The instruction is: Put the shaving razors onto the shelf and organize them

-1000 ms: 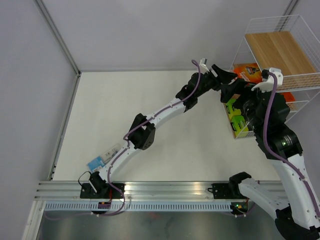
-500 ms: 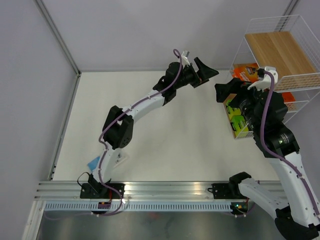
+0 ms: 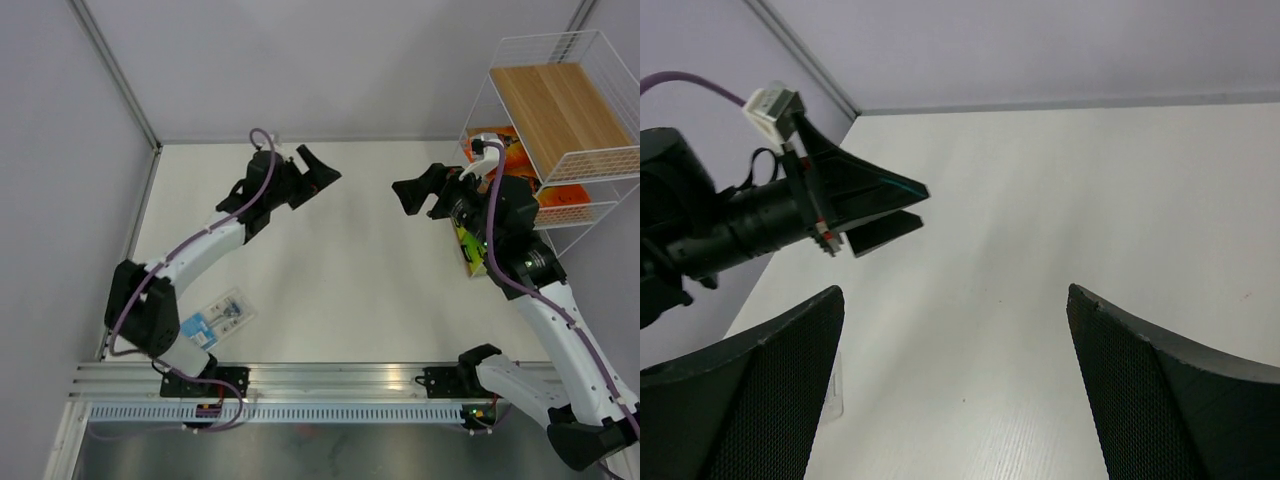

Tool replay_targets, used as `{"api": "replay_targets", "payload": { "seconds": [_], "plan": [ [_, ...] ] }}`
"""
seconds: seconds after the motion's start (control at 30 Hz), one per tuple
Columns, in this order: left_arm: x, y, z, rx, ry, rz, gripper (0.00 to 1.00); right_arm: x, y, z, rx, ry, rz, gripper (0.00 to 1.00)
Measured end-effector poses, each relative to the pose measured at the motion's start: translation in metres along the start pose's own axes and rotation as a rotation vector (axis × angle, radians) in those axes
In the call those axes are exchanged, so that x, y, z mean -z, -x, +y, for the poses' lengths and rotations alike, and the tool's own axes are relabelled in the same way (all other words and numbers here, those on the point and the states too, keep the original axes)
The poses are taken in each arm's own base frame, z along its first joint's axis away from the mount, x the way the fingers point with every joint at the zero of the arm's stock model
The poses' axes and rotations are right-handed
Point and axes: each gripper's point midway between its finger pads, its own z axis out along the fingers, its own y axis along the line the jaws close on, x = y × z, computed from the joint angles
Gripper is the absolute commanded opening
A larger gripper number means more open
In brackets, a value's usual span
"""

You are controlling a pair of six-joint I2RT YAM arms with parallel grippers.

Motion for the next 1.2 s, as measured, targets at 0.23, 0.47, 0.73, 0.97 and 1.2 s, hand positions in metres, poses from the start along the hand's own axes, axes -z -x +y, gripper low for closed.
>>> {"api": "replay_targets", "payload": {
  "seconds": [0.23,0.47,0.73,0.97,1.2],
  "plan": [
    [0.118,0.029,0.050,0.021,0.203,-0.236,1.00,-0.034,-0.021,0.009,-0.024,0.093,0.064,0.98],
    [0.193,0.020,0.093,0.078,0.361,-0.354,1.00,-0.070,-0.059,0.010,-0.067,0.142,0.153,0.98],
    [0.227,-0.039,0.167,0.206,0.559,-0.297,0.97,-0.099,-0.098,0.034,-0.067,0.214,0.230,0.98],
    [0.238,-0.069,0.203,0.275,0.676,-0.257,0.97,-0.123,-0.153,0.037,-0.074,0.210,0.354,0.98],
    [0.234,-0.095,0.243,0.301,0.883,-0.167,0.96,-0.134,-0.199,0.018,-0.113,0.135,0.477,0.98]
  ]
}}
